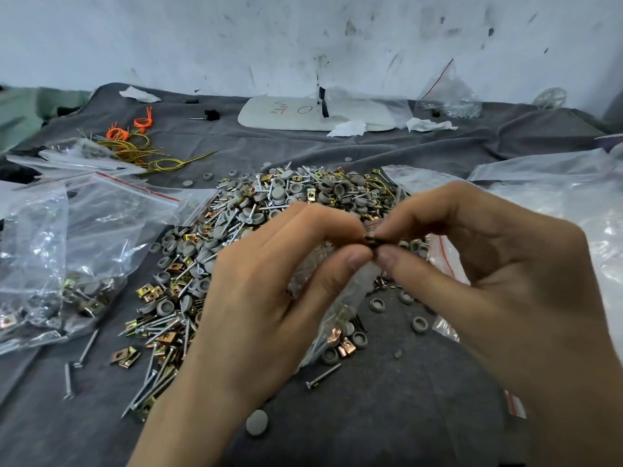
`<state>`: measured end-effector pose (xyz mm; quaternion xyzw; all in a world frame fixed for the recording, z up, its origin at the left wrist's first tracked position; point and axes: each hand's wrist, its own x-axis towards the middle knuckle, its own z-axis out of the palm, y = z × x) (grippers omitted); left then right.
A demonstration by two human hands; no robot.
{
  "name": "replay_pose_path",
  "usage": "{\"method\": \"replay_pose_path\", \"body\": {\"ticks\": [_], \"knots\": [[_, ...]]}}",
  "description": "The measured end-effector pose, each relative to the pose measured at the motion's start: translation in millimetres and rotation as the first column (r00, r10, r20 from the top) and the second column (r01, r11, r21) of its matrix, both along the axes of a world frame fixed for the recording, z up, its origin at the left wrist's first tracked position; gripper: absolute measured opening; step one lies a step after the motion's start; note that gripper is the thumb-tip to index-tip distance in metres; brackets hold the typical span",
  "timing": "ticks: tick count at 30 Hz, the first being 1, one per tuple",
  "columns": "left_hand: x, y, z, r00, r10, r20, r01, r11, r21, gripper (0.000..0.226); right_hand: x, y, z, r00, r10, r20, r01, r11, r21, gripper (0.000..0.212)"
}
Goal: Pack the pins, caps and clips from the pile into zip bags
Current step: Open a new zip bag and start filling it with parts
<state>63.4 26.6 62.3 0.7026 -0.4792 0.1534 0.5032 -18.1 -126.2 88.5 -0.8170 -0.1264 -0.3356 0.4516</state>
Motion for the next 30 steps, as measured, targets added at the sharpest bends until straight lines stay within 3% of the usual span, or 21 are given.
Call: {"method": "replay_pose_path", "body": {"ticks": [3,5,8,15,18,22,25,27,30], "knots": [[-1.8,4.0,6.6,0.977,0.047,0.21,-0.08,0.985,0.153,0.02,-5.5,-11.6,-4.0,0.988,-0.138,0.071,0.139,0.99,-0.012,0.016],[-1.5,7.1,7.1,0.966,0.05,0.253,-0.1,0.977,0.188,0.02,-5.0,-16.0,-4.0,0.984,-0.162,0.069,0.163,0.987,-0.011,0.015],[-1.3,7.0,4.6,0.977,0.024,0.213,-0.066,0.979,0.191,0.013,-6.5,-12.5,-2.9,0.987,-0.154,0.051,0.156,0.987,-0.042,0.016],[0.6,7.1,4.9,0.982,-0.068,0.174,0.034,0.98,0.195,0.01,-9.8,-4.0,5.3,0.962,-0.272,0.017,0.265,0.918,-0.294,0.013],[1.2,7.8,9.3,0.99,-0.096,0.108,0.077,0.982,0.175,0.015,-12.1,-6.0,6.5,0.969,-0.245,0.003,0.242,0.954,-0.177,0.018],[7.7,8.3,11.8,0.984,-0.037,0.176,0.006,0.985,0.17,0.01,-14.3,-16.0,5.0,0.943,-0.333,0.022,0.333,0.942,0.038,0.017],[19.6,8.1,13.7,1.0,-0.026,0.017,0.022,0.974,0.225,0.017,-4.3,-30.9,-12.3,0.888,-0.364,-0.281,0.398,0.914,0.074,0.01],[17.0,11.6,10.0,0.998,0.064,0.021,-0.067,0.984,0.168,0.022,7.9,-39.9,-32.1,0.778,-0.364,-0.511,0.407,0.913,-0.03,0.011],[11.8,20.4,7.5,0.986,0.158,0.059,-0.164,0.98,0.109,0.017,23.4,-43.2,-59.8,0.643,-0.336,-0.688,0.338,0.931,-0.139,0.017]]}}
